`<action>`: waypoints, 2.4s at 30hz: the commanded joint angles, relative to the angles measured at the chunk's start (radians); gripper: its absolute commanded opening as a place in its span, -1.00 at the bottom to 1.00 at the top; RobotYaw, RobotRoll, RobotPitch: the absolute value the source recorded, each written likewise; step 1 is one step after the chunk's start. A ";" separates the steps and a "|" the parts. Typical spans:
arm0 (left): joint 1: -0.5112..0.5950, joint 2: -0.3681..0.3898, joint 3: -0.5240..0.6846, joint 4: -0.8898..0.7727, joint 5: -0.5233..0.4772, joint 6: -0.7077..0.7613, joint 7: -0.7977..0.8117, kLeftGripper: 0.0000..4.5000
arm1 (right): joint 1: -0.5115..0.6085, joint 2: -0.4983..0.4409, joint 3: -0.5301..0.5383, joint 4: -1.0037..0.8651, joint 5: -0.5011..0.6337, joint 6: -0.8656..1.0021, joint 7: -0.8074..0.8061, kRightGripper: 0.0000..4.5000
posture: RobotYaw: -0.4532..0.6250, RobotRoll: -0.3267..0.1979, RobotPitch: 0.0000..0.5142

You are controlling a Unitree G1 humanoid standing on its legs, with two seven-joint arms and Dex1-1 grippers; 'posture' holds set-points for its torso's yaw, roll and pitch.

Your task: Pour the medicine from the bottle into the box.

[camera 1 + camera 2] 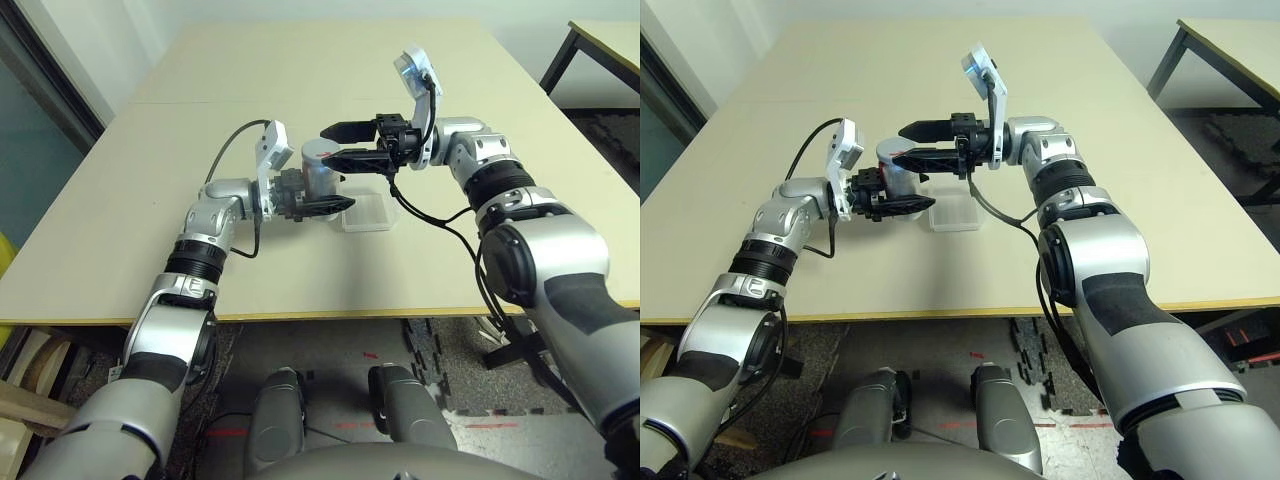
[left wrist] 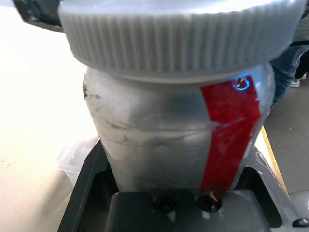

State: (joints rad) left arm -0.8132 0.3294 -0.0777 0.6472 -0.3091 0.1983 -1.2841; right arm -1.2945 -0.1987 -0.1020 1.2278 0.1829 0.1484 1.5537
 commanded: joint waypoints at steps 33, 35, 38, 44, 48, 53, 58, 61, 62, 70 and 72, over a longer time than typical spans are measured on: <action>-0.018 -0.006 -0.009 0.003 0.014 0.000 -0.017 0.26 | 0.005 0.032 -0.002 0.000 0.001 -0.023 -0.027 0.14 | -0.39 0.25 -0.74; -0.018 -0.007 -0.009 0.004 0.015 0.000 -0.017 0.26 | -0.006 0.029 -0.024 0.001 0.025 0.014 -0.019 0.14 | -0.39 0.25 -0.74; -0.016 -0.008 -0.009 0.004 0.015 0.000 -0.016 0.26 | -0.039 0.024 -0.101 0.007 0.104 0.121 -0.046 0.14 | -0.39 0.25 -0.74; -0.011 -0.013 -0.008 0.005 0.014 -0.002 -0.012 0.26 | -0.084 -0.006 -0.272 0.016 0.240 0.269 -0.209 0.14 | -0.39 0.25 -0.77; -0.004 -0.007 -0.001 -0.006 0.012 -0.001 -0.003 0.26 | -0.070 -0.027 -0.267 -0.001 0.211 0.211 -0.334 0.14 | -0.39 0.25 -0.79; 0.006 0.019 0.026 -0.018 0.007 -0.001 0.029 0.26 | 0.000 -0.073 -0.179 -0.023 0.090 0.072 -0.532 0.14 | -0.39 0.25 -0.80; 0.021 0.052 0.063 -0.024 0.006 -0.006 0.082 0.26 | 0.123 -0.131 -0.128 -0.076 0.022 -0.009 -0.653 0.14 | -0.39 0.25 -0.81; 0.029 0.067 0.080 -0.021 0.009 -0.008 0.104 0.26 | 0.187 -0.161 -0.128 -0.106 0.008 -0.027 -0.720 0.14 | -0.40 0.25 -0.81; 0.030 0.073 0.085 -0.018 0.009 -0.010 0.109 0.26 | 0.206 -0.172 -0.133 -0.113 0.008 -0.031 -0.747 0.14 | -0.40 0.25 -0.81; 0.039 0.080 0.093 -0.021 0.009 -0.011 0.127 0.26 | 0.313 -0.257 -0.115 -0.163 -0.043 -0.050 -0.933 0.14 | -0.40 0.25 -0.78; 0.039 0.079 0.094 -0.020 0.009 -0.013 0.131 0.26 | 0.332 -0.269 -0.109 -0.167 -0.054 -0.043 -0.971 0.14 | -0.40 0.25 -0.78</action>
State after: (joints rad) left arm -0.7773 0.4047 0.0129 0.6371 -0.3071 0.1948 -1.1639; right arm -0.9788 -0.4608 -0.2226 1.0807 0.1494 0.1064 0.6134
